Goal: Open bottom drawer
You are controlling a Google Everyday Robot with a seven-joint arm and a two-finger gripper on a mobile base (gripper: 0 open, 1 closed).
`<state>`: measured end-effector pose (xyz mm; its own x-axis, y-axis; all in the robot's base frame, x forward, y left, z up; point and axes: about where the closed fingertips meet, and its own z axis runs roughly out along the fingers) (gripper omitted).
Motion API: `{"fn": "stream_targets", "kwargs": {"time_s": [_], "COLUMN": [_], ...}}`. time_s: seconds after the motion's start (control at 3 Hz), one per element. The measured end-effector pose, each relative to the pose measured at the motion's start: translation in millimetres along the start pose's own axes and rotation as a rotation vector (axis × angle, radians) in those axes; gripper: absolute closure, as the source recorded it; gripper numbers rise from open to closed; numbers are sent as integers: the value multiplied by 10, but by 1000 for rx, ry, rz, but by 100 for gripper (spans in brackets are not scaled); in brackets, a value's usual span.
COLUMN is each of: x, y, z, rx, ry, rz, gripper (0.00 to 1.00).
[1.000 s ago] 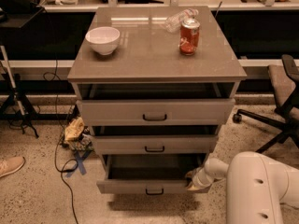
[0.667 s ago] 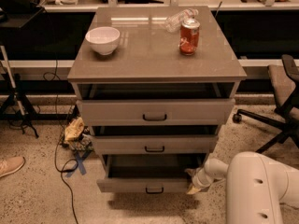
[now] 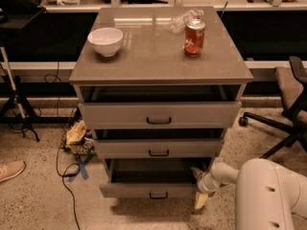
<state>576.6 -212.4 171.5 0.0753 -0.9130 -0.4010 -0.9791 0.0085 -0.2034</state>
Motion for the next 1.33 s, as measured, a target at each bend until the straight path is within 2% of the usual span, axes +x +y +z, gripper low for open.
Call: {"fn": "stream_targets", "kwargs": {"time_s": [0.33,0.67,1.33], "x": [-51,-56,9], "y": [-36,41,289], "z": [-26,-13,3], "rx": [-8,-40,-120], "ry": [-18,-8,53], "rz": [-39,-58,-30], "gripper": [0,0,0]}}
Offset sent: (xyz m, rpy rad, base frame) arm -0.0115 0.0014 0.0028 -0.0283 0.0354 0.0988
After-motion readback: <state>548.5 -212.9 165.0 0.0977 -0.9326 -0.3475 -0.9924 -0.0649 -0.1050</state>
